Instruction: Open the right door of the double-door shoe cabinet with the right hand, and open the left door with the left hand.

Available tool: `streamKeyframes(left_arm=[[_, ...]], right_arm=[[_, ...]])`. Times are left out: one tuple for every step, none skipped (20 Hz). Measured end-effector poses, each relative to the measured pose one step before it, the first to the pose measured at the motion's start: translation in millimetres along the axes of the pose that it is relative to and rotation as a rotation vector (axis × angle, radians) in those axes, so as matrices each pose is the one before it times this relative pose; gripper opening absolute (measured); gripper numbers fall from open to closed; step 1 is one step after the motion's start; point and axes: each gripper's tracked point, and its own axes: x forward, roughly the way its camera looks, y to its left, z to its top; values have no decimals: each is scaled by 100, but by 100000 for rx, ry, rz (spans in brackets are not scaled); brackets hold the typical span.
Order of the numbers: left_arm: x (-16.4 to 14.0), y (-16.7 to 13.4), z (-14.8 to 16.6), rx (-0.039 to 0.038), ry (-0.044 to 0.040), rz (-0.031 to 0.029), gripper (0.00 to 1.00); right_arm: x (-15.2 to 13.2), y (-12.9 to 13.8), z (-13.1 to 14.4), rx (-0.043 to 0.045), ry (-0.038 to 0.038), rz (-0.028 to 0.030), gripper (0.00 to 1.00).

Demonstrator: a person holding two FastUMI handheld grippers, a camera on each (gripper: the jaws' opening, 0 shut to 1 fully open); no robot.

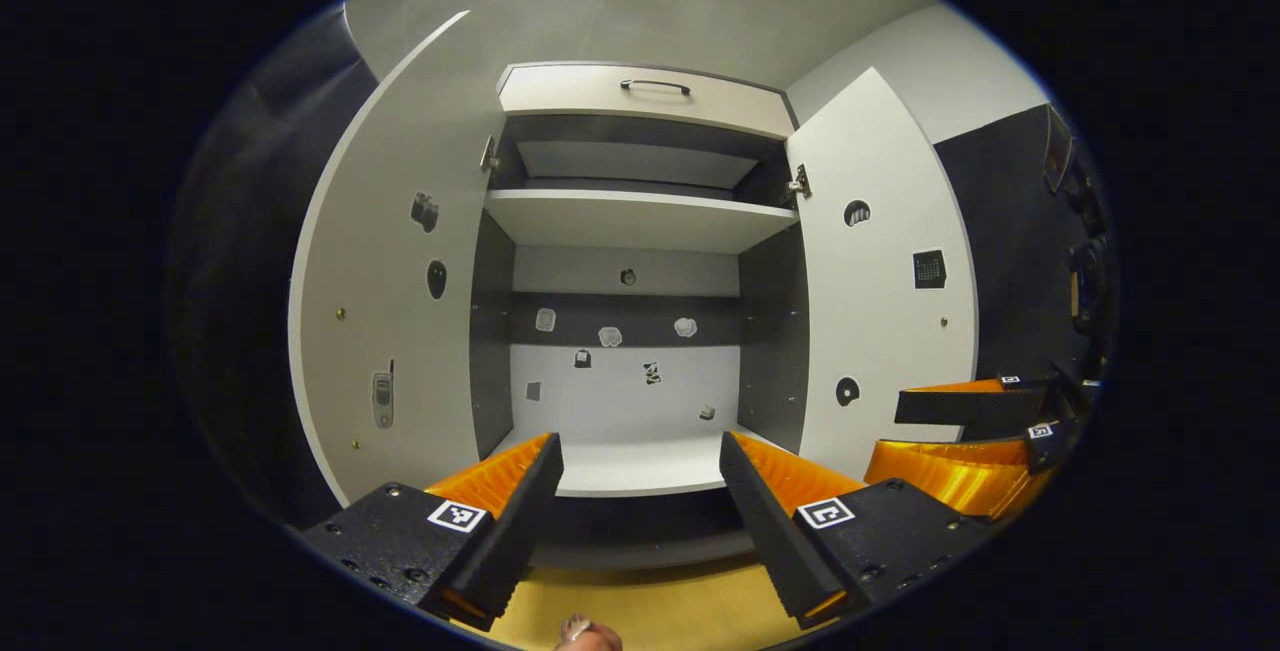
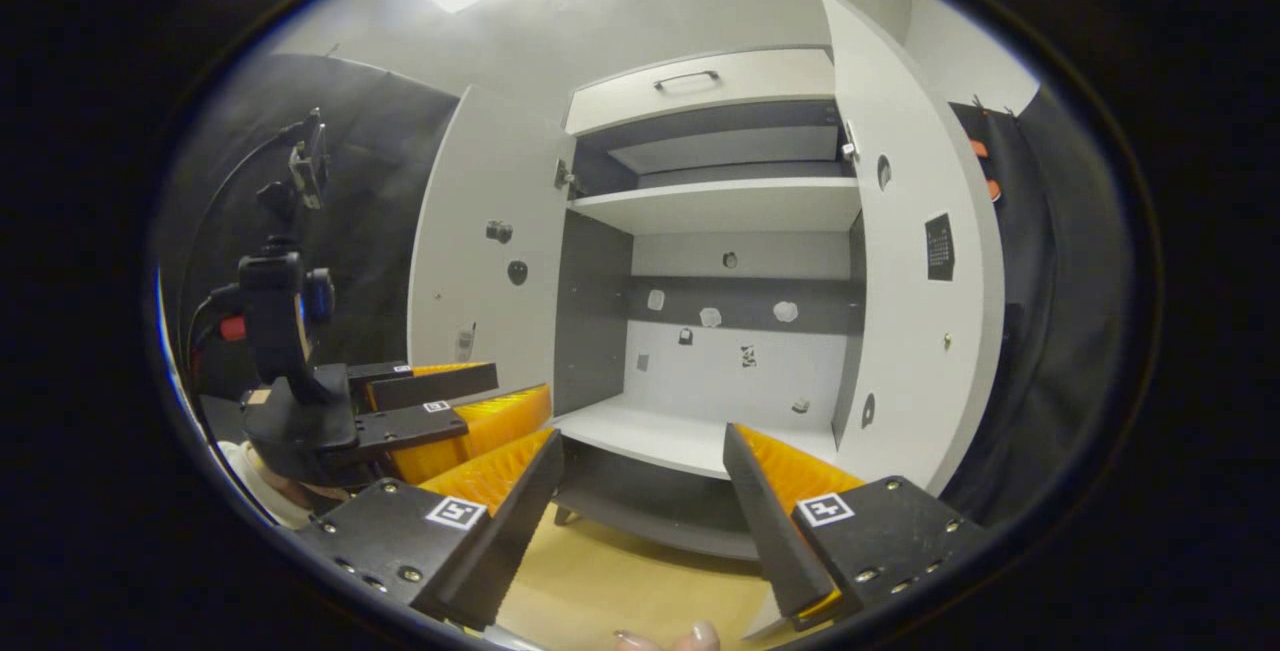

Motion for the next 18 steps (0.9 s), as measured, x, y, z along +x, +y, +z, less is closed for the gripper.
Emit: streamKeyframes(left_arm=[[122, -29, -32, 317, 111, -360, 97], [70, 47, 57, 167, -226, -24, 97], [176, -14, 105, 78, -291, -657, 97], [135, -204, 61, -216, -451, -1188, 97], [145, -165, -2, -462, -187, -1445, 98], [152, -159, -46, -650, -39, -1182, 97], [145, 66, -93, -266, 143, -407, 97], [178, 258, -37, 168, 226, 4, 97], [113, 190, -9, 468, 44, 79, 97], [172, 183, 82, 532, -73, 100, 97], [104, 260, 151, 497, -547, 157, 97], [104, 147, 238, 262, -625, -284, 97], [180, 11, 205, -108, -698, -715, 97], [77, -47, 43, -89, -363, -500, 97], [156, 15, 67, -104, -395, -483, 97], [177, 124, -67, -86, -62, -224, 97], [143, 10, -99, -29, 352, -453, 97], [150, 21, -145, -49, 406, -268, 97]], right_arm=[[204, -27, -109, -41, 190, -242, 97], [212, -39, -82, 25, 90, -228, 97], [150, 28, -105, 129, 184, -201, 97], [220, -43, -10, 109, 93, -448, 97], [190, -119, -111, -115, 279, -814, 97], [211, -93, -17, -163, 139, -626, 97], [284, 234, 46, 130, -34, 120, 97], [173, 161, 40, 654, -130, 450, 97], [182, 225, 50, 979, -340, 617, 97], [168, 87, 15, 904, -133, 109, 96], [236, -92, -11, 368, 169, -490, 96], [213, -118, 46, -48, 0, -798, 97], [272, -106, -70, -104, 212, -719, 97], [152, -20, 22, 132, 143, -267, 97], [166, 60, 88, 347, 3, -223, 97], [114, 6, 93, 280, -135, -394, 97], [74, -68, 86, -30, -6, -469, 97], [95, -187, 57, -242, -110, -762, 97]])
